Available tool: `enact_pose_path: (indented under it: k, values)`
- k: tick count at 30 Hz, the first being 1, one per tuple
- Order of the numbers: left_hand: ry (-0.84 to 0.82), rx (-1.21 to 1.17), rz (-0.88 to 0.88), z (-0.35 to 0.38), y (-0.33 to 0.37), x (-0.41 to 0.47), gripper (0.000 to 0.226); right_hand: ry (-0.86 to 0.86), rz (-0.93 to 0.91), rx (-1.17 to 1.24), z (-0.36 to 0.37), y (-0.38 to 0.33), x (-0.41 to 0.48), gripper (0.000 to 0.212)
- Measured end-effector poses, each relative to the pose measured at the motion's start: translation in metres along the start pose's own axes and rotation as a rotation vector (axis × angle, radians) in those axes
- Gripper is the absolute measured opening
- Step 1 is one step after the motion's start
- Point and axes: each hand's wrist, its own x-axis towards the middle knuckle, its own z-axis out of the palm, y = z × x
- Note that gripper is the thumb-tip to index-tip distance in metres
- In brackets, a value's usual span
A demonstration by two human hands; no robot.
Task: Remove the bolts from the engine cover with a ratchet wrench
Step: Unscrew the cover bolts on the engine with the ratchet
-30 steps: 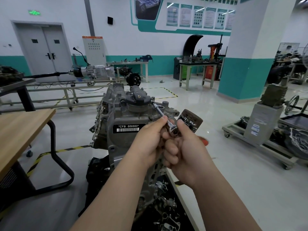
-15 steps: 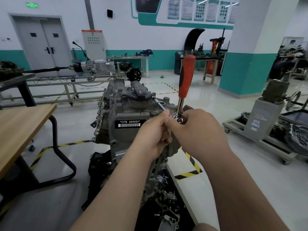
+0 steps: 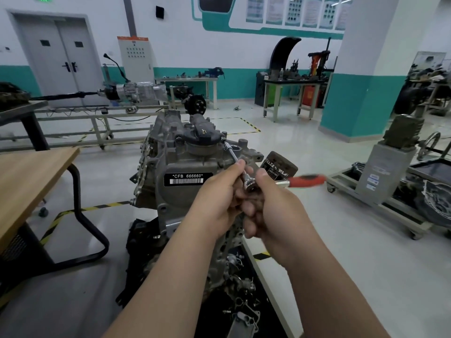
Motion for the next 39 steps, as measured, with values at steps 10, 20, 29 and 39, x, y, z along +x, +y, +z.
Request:
enact_pose_path:
  k: [10,20,29,39]
  values:
    - [-0.025,0.015,-0.022,-0.002,0.004,-0.005,0.036,-0.463,0.418,1.042,0.008,0.003,-0.009,0.056]
    - [-0.028,-0.006,-0.059,0.003,0.010,-0.008,0.046,-0.042,0.046,0.175,0.008,0.001,-0.001,0.057]
    - [0.036,0.017,-0.003,0.005,0.004,0.000,0.024,0.311,-0.486,-1.251,-0.006,-0.030,-0.007,0.050]
    - [0.030,0.050,-0.009,0.003,0.003,-0.004,0.036,0.189,-0.407,-0.900,-0.012,-0.018,0.002,0.053]
